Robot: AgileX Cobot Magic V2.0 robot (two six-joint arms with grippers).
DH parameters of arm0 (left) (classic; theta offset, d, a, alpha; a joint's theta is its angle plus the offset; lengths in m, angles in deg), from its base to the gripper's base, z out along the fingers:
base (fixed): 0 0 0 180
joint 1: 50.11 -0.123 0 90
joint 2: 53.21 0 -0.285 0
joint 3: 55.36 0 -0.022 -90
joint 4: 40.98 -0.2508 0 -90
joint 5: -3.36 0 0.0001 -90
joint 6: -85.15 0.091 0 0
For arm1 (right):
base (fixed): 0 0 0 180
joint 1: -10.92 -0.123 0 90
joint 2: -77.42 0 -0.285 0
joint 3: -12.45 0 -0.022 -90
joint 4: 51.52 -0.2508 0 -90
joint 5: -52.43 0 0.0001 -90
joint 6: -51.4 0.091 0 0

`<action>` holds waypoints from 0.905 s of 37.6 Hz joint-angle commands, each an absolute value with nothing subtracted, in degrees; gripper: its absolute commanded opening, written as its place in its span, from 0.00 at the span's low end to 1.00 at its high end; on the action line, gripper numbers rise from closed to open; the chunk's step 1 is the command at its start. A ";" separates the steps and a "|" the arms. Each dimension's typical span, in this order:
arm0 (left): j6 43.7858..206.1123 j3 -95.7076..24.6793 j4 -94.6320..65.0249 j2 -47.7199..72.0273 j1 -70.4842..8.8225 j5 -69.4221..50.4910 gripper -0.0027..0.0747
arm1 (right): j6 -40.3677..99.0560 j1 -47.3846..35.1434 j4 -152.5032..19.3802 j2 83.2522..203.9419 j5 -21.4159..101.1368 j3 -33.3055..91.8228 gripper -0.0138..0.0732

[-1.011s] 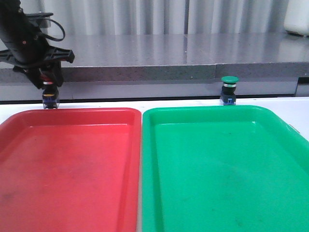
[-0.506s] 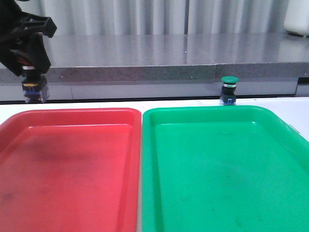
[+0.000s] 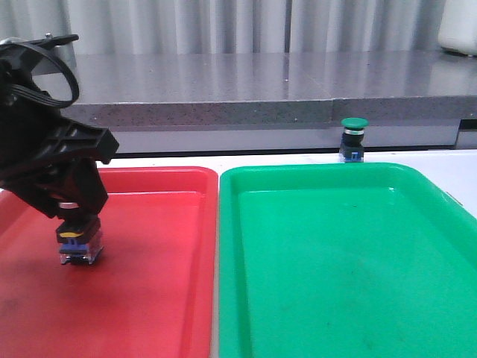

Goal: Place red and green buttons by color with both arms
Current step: 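Lower the red button into the red tray and release it, then withdraw the left gripper upward away from the red tray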

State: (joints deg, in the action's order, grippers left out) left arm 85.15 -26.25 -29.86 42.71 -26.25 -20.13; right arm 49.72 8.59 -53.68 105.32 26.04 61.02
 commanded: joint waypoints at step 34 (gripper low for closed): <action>85.56 -33.69 -32.17 24.38 -43.22 -25.53 0.01 | 49.73 9.06 -53.91 106.24 30.18 59.21 0.89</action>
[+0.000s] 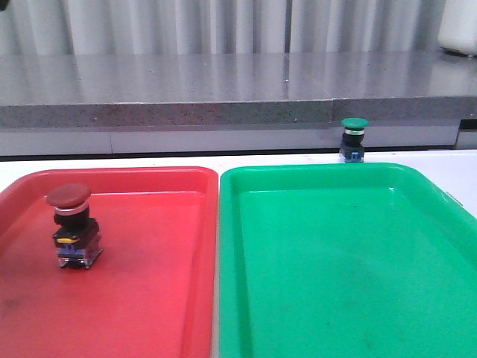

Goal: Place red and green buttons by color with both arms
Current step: 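Withdraw the left gripper upward away from the red tray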

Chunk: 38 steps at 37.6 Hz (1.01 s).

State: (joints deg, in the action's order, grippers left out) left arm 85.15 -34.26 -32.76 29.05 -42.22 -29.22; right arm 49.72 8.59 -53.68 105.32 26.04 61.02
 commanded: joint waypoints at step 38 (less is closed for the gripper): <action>86.12 0.28 -32.04 -34.70 -43.35 -10.28 0.01 | 49.73 9.06 -53.91 106.24 30.18 59.21 0.89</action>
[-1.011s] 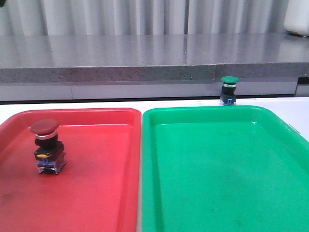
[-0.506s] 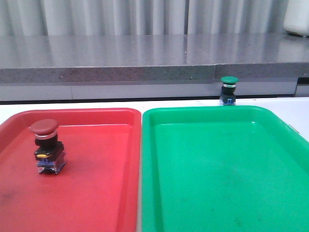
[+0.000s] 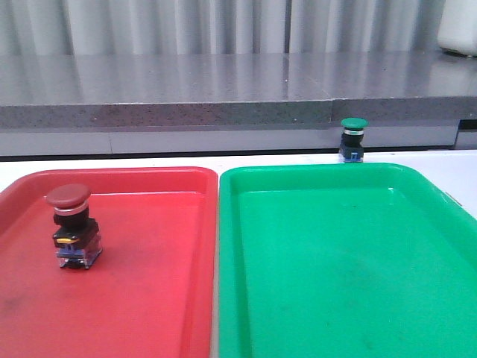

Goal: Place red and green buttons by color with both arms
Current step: 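Withdraw the left gripper upward away from the red tray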

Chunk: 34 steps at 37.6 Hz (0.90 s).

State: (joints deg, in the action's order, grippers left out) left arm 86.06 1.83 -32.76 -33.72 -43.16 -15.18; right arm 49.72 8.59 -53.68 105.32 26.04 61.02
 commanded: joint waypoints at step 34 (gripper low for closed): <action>86.12 0.28 -32.04 -35.17 -43.35 -10.28 0.01 | 49.73 9.06 -53.91 114.61 43.23 58.79 0.89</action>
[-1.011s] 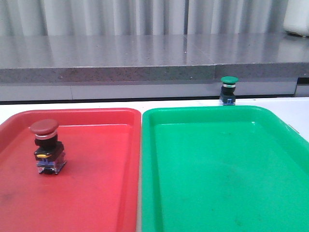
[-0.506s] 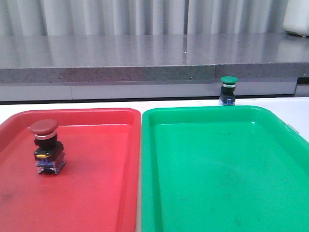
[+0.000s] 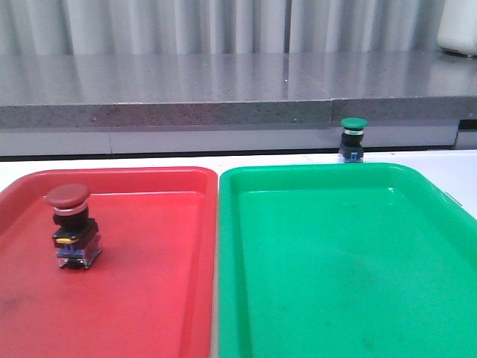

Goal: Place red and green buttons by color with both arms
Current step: 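Withdraw the left gripper upward away from the red tray, then move the right gripper over the green-capped button and open it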

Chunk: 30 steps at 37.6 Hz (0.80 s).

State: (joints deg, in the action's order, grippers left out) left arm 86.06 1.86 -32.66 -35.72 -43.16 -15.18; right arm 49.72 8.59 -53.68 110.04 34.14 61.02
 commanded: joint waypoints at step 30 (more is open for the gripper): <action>86.12 0.28 -32.04 -35.17 -43.35 -10.28 0.01 | 49.79 2.93 -55.58 175.34 35.89 21.99 0.89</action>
State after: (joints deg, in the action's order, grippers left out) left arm 86.06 1.86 -32.66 -35.72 -43.16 -15.18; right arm 49.72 4.49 -54.12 173.24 34.44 27.70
